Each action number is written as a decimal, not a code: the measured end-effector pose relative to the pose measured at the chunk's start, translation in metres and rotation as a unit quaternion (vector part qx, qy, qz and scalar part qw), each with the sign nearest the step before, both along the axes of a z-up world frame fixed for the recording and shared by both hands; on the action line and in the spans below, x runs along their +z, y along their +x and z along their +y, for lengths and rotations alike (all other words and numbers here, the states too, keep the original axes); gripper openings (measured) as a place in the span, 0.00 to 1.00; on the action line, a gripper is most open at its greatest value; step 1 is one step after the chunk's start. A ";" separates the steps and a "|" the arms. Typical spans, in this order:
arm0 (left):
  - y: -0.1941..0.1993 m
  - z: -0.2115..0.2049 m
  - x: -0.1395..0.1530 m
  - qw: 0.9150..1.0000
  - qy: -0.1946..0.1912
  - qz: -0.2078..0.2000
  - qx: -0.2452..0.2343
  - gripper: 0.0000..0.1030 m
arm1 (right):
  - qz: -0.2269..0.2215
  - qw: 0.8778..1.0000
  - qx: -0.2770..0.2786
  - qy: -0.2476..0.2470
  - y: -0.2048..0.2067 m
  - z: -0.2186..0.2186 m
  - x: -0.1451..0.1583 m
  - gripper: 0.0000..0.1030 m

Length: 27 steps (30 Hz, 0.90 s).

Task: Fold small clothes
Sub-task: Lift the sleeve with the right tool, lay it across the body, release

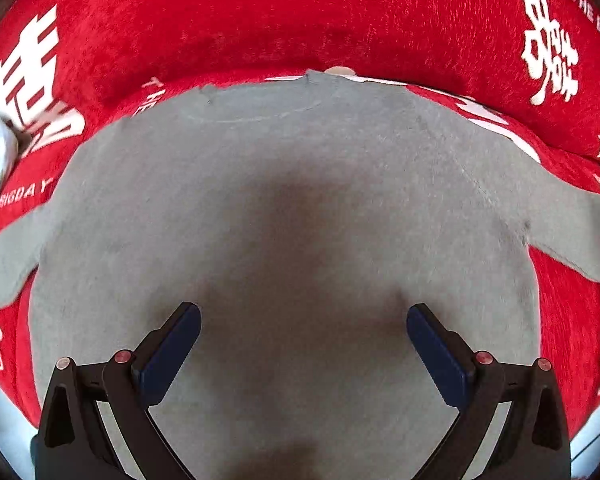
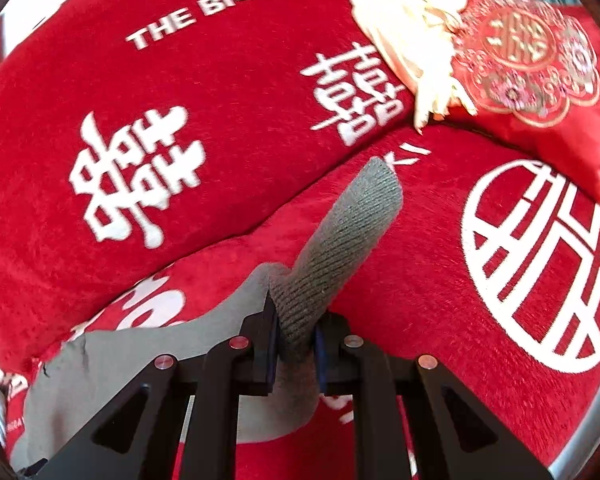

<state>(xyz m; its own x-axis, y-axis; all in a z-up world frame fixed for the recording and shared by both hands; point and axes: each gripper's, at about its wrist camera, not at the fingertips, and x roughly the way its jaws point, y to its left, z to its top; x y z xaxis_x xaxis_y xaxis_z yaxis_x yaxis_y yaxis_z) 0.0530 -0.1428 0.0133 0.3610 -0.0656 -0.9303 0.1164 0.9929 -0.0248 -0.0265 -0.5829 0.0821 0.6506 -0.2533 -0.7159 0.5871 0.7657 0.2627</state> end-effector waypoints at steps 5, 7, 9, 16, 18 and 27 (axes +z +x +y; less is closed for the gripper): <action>-0.022 0.024 0.010 0.999 -0.026 -0.026 -0.012 1.00 | -0.009 1.000 0.010 0.014 0.006 0.032 0.019 0.15; -0.030 0.037 0.014 0.998 -0.036 -0.040 -0.015 1.00 | -0.010 0.999 0.010 0.033 0.010 0.044 0.023 0.15; -0.037 0.050 0.016 0.998 -0.045 -0.051 -0.015 1.00 | -0.012 0.999 0.012 0.049 0.013 0.056 0.027 0.15; -0.048 0.102 0.005 0.997 -0.057 -0.054 0.006 1.00 | -0.011 0.998 0.032 0.044 0.033 0.119 0.045 0.15; -0.051 0.117 0.001 0.997 -0.062 -0.053 0.015 1.00 | -0.005 0.999 0.037 0.037 0.040 0.138 0.048 0.15; -0.060 0.159 -0.007 0.995 -0.075 -0.065 0.032 1.00 | 0.017 0.998 0.062 0.024 0.073 0.208 0.050 0.15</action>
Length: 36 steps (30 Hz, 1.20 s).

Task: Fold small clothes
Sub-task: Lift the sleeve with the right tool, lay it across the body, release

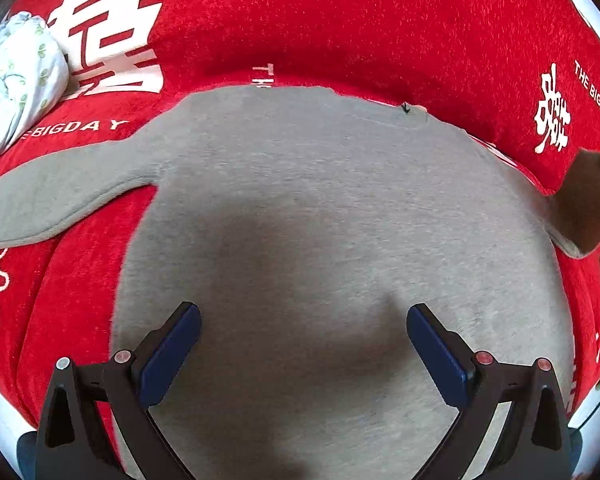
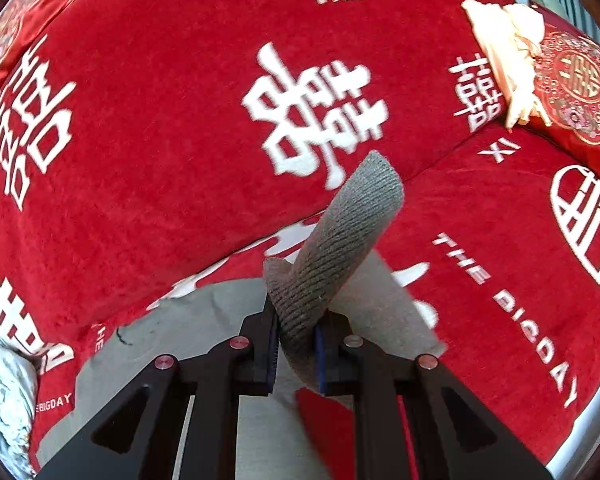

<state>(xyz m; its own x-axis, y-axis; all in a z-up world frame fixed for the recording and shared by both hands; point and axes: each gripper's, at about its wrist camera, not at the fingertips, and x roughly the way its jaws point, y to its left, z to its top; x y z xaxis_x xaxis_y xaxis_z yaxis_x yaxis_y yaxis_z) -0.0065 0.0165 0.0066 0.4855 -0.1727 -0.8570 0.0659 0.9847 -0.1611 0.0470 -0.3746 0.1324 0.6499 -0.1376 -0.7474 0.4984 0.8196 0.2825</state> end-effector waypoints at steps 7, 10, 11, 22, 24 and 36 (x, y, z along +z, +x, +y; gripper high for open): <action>-0.018 0.007 -0.004 0.999 0.027 -0.029 -0.009 1.00 | 0.005 1.000 0.020 0.018 0.025 0.045 -0.003 0.15; -0.024 0.009 -0.005 0.999 0.035 -0.037 -0.016 1.00 | 0.005 0.999 0.034 0.015 0.035 0.066 0.000 0.15; -0.026 0.011 -0.004 0.999 0.034 -0.037 -0.017 1.00 | 0.004 0.999 0.040 0.015 0.038 0.074 0.001 0.15; -0.029 0.058 0.010 0.999 0.001 -0.040 0.022 1.00 | -0.001 0.995 0.098 0.013 0.069 0.157 -0.002 0.15; -0.030 0.066 0.010 0.999 -0.003 -0.040 0.029 1.00 | 0.000 0.994 0.107 0.010 0.073 0.170 -0.005 0.15; -0.045 0.104 0.022 0.997 -0.018 -0.049 0.050 1.00 | 0.001 0.980 0.197 -0.001 0.083 0.279 -0.027 0.15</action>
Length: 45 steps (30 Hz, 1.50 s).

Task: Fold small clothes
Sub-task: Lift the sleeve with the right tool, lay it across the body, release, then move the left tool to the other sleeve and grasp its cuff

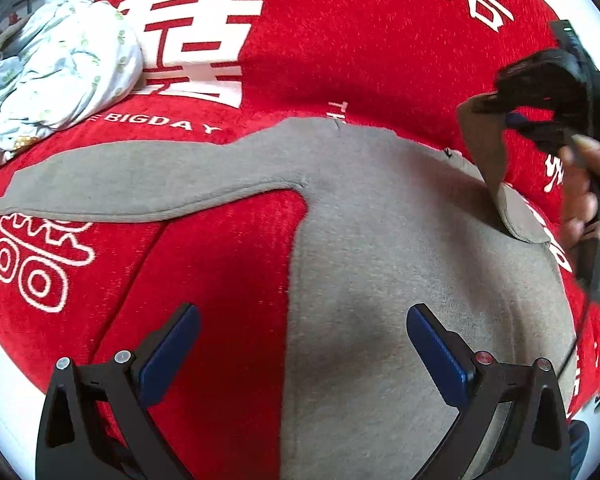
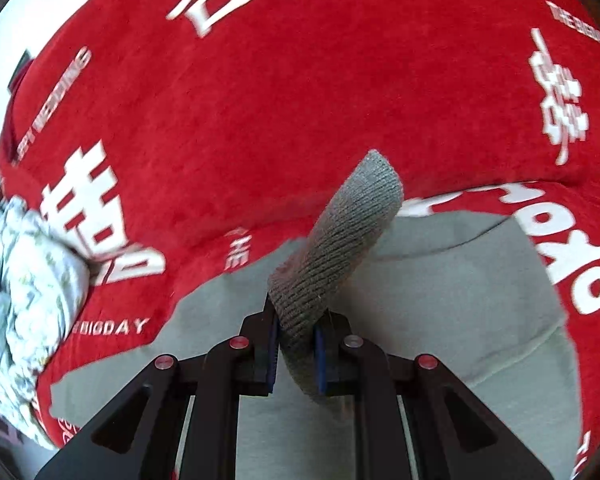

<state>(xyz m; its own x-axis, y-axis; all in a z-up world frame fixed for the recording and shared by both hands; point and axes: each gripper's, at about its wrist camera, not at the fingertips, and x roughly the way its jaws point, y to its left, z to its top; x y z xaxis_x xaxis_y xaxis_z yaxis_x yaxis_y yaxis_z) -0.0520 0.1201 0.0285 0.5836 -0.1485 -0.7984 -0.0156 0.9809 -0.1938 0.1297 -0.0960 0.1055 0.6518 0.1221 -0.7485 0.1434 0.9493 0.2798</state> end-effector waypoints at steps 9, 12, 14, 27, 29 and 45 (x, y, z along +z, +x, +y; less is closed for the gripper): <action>-0.008 0.021 0.006 1.000 -0.001 0.000 0.014 1.00 | 0.053 0.994 0.048 -0.079 0.009 0.069 -0.062 0.15; -0.008 0.026 0.002 1.000 -0.005 0.009 0.020 1.00 | 0.069 0.989 0.071 -0.114 0.011 0.085 -0.080 0.21; -0.007 0.029 0.000 1.000 -0.009 0.016 0.023 1.00 | 0.077 0.984 0.094 -0.133 0.009 0.095 -0.087 0.31; 0.001 0.016 0.012 1.000 -0.013 0.015 0.014 1.00 | -0.015 0.987 0.113 -0.117 -0.038 0.004 -0.026 0.78; 0.004 0.008 0.013 1.000 -0.015 0.018 0.007 1.00 | -0.006 0.989 0.084 -0.122 -0.036 -0.031 -0.030 0.78; 0.050 -0.063 0.022 0.998 0.050 0.020 -0.033 1.00 | 0.039 0.991 -0.104 -0.069 -0.031 -0.232 -0.074 0.77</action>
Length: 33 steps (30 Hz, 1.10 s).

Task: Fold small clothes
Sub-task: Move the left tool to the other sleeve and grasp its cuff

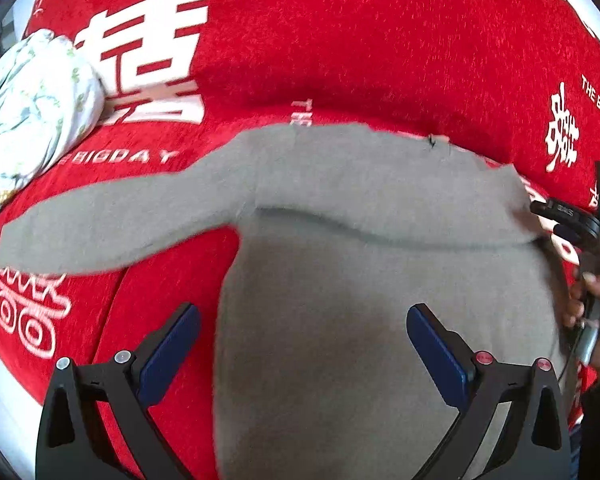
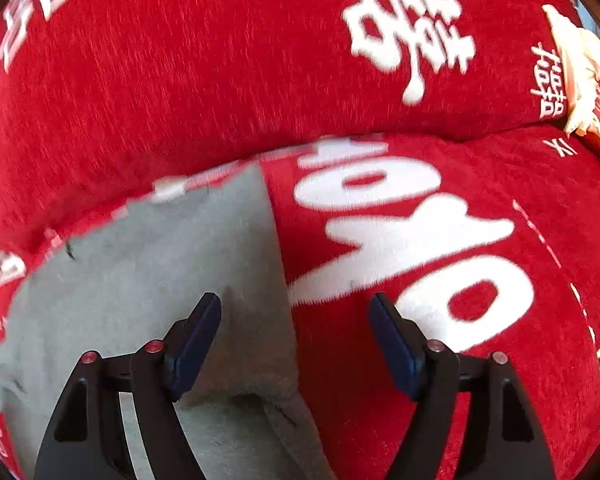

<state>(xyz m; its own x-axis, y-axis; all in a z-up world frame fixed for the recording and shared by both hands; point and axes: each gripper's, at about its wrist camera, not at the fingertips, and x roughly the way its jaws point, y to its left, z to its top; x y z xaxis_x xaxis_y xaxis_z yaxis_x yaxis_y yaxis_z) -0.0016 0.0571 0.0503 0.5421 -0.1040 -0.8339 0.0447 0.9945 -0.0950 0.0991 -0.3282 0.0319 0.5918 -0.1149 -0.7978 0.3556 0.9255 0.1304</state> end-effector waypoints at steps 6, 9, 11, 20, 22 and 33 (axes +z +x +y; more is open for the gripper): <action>0.059 -0.032 -0.006 1.000 -0.007 0.024 -0.008 1.00 | -0.014 0.990 0.139 0.035 0.043 0.048 0.003 0.79; 0.086 -0.043 -0.019 0.999 -0.005 0.053 -0.004 1.00 | 0.058 0.993 0.103 0.004 0.075 0.038 -0.030 0.78; 0.101 -0.047 -0.029 0.998 0.003 0.065 0.004 1.00 | 0.047 0.995 0.086 -0.004 0.079 0.026 -0.029 0.78; 0.104 -0.061 -0.053 0.996 0.057 0.061 0.013 1.00 | 0.010 0.992 0.120 -0.025 -0.001 0.032 -0.005 0.83; 0.102 -0.059 -0.050 0.996 0.054 0.066 0.013 1.00 | 0.036 0.991 0.127 -0.035 -0.010 0.041 -0.020 0.87; 0.032 0.090 -0.020 0.982 0.011 0.012 0.187 1.00 | -0.024 0.987 0.143 -0.075 -0.057 0.123 0.000 0.90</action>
